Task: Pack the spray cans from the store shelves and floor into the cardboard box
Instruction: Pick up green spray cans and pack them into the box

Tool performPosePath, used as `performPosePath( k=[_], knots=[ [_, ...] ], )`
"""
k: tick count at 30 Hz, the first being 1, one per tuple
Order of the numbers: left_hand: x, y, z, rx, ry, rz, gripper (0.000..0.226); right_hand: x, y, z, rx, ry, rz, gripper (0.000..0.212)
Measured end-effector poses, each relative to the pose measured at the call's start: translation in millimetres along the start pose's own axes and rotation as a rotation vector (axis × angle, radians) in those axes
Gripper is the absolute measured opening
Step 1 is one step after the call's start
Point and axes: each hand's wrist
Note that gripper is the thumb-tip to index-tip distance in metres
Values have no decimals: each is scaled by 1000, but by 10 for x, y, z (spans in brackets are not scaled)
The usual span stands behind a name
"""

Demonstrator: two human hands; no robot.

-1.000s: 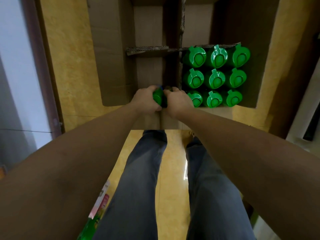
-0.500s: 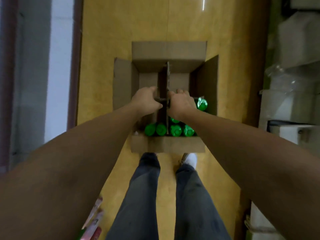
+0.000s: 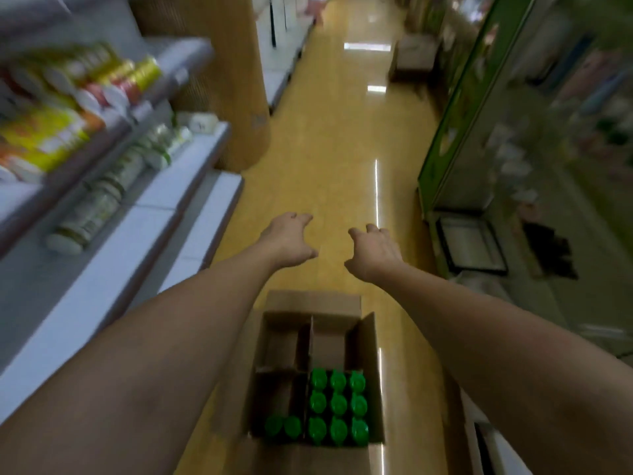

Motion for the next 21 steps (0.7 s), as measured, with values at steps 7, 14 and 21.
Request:
performPosePath(
  k=[7,14,21],
  knots=[
    [-354,-480,1173,85,-193,-111,88,-297,188,1234,-20,-234,19,62],
    [-431,-1078,1743,88,-301,-291,87,-800,29,2061,-32,-424,-153,66],
    [-546,-1988,1566,113,-236,-653,85,-1503,-508,2243,-6,-469,-377,68]
  ],
)
Point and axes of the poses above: each hand's wrist, its own x-axis towards the middle knuckle, its own z-axis out of the back of the hand, y = z × x
